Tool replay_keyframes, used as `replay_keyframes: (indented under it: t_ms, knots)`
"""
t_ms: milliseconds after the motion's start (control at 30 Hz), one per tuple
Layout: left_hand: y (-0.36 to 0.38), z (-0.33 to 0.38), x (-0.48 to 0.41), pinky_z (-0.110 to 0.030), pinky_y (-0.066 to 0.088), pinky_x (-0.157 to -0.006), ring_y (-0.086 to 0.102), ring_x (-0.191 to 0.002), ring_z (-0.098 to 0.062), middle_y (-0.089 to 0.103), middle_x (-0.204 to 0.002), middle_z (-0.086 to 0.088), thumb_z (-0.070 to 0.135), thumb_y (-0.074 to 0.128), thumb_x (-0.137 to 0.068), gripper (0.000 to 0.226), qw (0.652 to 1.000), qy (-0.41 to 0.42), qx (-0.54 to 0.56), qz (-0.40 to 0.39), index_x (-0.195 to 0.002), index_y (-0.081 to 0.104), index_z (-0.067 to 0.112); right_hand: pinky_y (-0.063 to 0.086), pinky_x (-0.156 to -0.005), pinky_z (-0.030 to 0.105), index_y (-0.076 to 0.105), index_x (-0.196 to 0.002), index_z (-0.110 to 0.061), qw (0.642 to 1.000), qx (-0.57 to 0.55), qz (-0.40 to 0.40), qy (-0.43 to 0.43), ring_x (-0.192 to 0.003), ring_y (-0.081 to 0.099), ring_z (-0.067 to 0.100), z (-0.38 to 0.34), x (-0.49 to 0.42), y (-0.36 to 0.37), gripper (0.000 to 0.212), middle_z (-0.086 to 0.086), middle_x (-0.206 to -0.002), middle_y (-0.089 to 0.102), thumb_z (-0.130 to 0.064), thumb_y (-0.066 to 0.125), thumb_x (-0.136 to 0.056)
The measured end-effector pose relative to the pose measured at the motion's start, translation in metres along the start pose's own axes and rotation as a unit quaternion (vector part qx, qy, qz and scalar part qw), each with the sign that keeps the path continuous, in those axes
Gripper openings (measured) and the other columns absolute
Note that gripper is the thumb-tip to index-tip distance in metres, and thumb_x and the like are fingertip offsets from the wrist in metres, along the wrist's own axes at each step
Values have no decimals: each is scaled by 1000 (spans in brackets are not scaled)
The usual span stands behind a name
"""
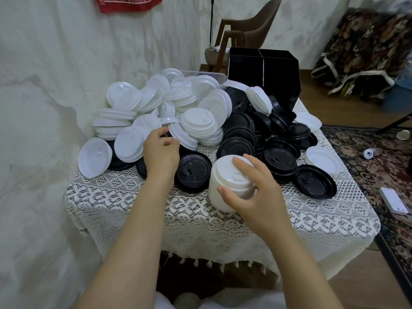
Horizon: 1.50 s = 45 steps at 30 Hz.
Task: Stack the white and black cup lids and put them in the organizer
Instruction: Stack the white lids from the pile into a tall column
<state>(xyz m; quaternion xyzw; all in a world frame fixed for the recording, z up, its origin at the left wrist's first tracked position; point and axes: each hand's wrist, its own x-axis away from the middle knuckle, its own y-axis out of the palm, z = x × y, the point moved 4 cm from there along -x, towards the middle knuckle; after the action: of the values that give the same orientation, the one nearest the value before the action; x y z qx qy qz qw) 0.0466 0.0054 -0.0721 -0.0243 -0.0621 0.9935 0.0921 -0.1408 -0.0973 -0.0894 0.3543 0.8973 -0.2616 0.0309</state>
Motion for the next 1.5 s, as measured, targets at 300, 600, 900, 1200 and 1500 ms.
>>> replay_keyframes:
  t_ms: [300,600,900,1200,1500]
  knots:
    - [-13,14,14,-19,56,-74,65,-89,-15,67,-103,-6,-6,61,-87,41,977,-61,203,-6,-126,54,5,32,-98,9,56,-132,-31,1000,7,-5,5,-128,38,1,0,0,-1,60,-18,-143,39,-34,78,-77]
    - [-14,12,50,-24,58,-68,70,-75,-15,72,-81,-6,-7,57,-90,16,931,-116,338,-69,-98,61,6,34,-101,15,56,-132,-31,1000,1,-3,6,-129,39,2,-2,1,-1,59,-16,-145,40,-34,78,-77]
    - [-3,22,71,-23,57,-65,70,-69,-15,71,-73,-7,-8,54,-86,15,894,-134,393,-166,-92,57,6,22,-106,6,42,-142,-36,1000,-4,-1,-15,-134,25,-11,-11,1,-5,80,-22,-149,29,-56,72,-70]
    - [4,28,83,-29,58,-69,65,-79,-24,64,-84,-16,-3,59,-72,16,884,-65,317,-339,-86,61,2,22,-107,3,34,-148,-24,991,-57,41,-118,-137,25,-12,-39,-5,-13,84,-13,-151,34,-45,74,-76]
    - [3,29,83,-30,58,-75,70,-81,-22,71,-86,-14,-3,59,-77,19,882,-57,311,-350,-96,63,2,33,-109,14,48,-134,-25,985,-54,80,-145,-133,39,0,-35,-11,-23,67,-1,-142,47,-41,74,-75]
